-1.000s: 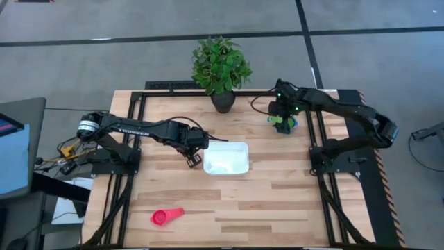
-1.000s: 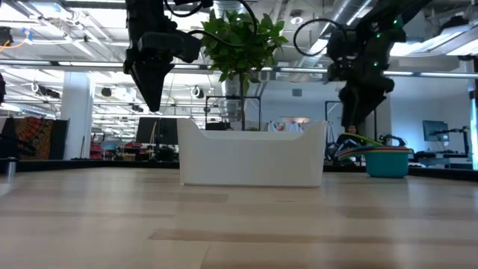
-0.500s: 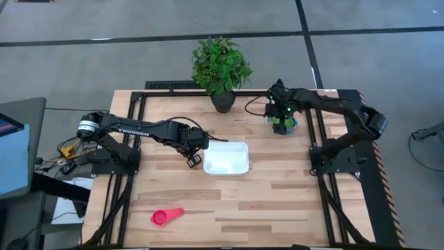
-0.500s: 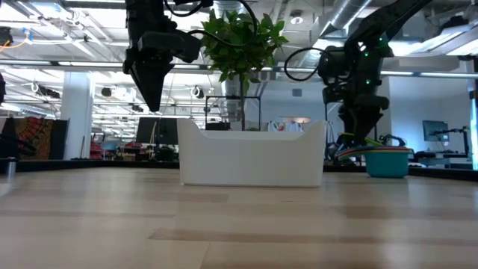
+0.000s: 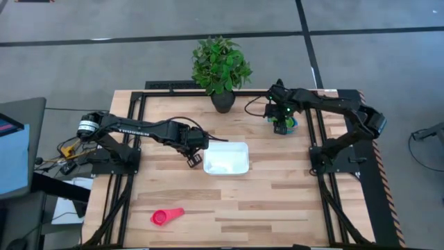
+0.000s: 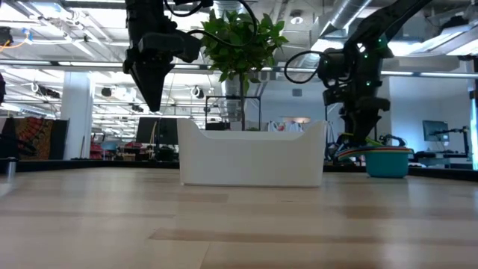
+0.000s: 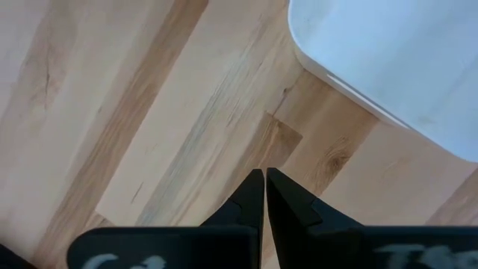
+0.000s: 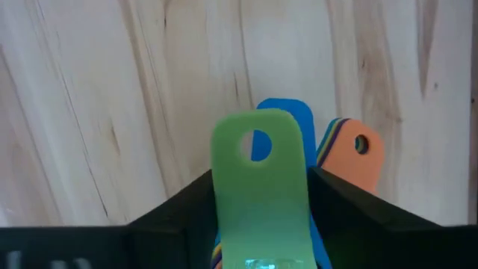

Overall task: Nest measuring cups in basket
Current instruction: Remove the green measuring cup from the blue measuring cup

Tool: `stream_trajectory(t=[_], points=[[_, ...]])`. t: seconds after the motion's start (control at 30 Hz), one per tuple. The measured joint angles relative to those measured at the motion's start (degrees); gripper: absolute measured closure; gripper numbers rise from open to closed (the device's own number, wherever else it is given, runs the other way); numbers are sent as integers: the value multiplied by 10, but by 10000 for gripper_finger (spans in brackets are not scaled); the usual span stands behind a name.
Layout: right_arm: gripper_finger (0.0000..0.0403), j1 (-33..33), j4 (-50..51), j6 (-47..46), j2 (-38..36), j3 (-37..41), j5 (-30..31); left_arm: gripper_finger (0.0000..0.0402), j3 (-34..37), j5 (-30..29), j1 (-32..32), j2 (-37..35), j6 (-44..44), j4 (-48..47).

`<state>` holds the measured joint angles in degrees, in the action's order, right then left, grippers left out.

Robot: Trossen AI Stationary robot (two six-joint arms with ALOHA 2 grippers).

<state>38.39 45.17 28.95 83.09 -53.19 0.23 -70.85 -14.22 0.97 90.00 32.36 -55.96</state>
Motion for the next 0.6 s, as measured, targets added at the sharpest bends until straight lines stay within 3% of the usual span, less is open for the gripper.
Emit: stream_trajectory(t=[0.27, 0.6], points=[[252, 0, 3, 0, -28, 0, 0, 395, 0, -1, 0, 0, -2, 0], [210, -1, 15, -6, -85, 0, 18, 395, 0, -2, 0, 0, -2, 1]])
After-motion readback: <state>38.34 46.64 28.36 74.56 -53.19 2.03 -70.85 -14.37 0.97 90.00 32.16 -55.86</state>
